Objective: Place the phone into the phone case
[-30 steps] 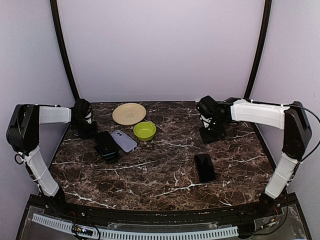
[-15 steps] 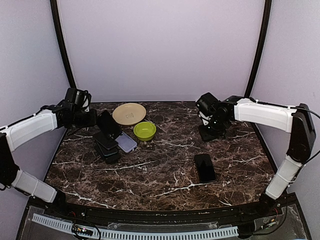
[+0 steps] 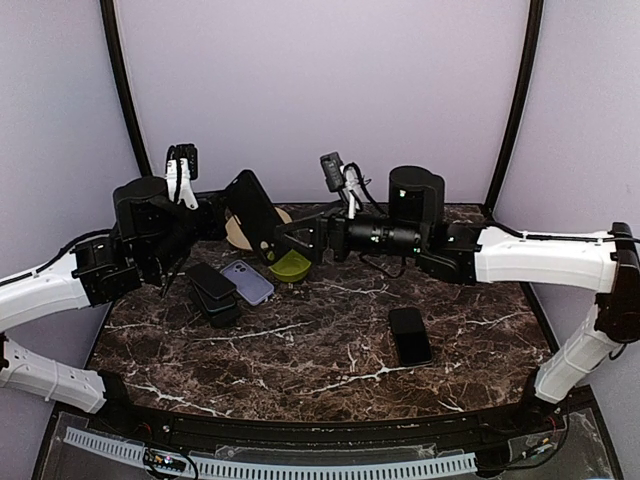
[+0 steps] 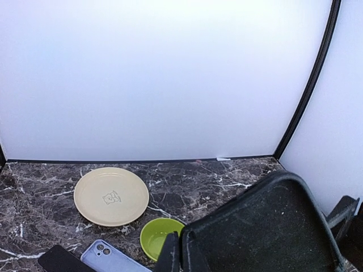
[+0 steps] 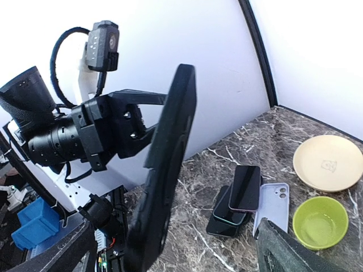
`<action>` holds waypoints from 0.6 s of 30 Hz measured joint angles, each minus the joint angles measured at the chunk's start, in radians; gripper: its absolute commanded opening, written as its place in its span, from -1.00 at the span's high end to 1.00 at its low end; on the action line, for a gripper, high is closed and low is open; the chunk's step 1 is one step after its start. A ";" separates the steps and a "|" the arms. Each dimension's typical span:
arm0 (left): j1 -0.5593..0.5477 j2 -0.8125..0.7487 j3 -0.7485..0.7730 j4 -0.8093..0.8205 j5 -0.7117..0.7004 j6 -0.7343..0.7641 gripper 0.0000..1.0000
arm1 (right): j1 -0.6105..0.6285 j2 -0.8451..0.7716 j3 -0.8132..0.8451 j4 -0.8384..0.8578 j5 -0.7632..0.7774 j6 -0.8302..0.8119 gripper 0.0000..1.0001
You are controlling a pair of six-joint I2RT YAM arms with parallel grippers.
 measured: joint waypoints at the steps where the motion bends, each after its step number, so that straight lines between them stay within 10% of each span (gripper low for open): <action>1: -0.011 0.008 0.000 0.015 -0.016 0.006 1.00 | 0.013 0.014 0.001 0.024 0.001 0.003 -0.70; 4: -0.021 0.020 -0.004 0.043 -0.034 0.016 1.00 | 0.045 0.047 0.007 0.039 0.008 -0.003 -0.30; 8: -0.026 0.026 -0.004 0.068 -0.045 0.032 1.00 | 0.064 0.067 0.015 0.015 0.037 -0.026 0.96; 12: -0.026 0.028 -0.005 0.087 -0.034 0.063 0.90 | 0.058 0.066 0.032 -0.042 0.078 -0.060 1.00; 14: -0.026 0.027 -0.014 0.098 0.000 0.092 -0.02 | 0.044 0.049 0.037 -0.090 0.085 -0.095 1.00; 18: -0.026 0.012 -0.037 0.061 0.201 0.196 -0.63 | -0.027 -0.016 0.105 -0.376 0.027 -0.237 1.00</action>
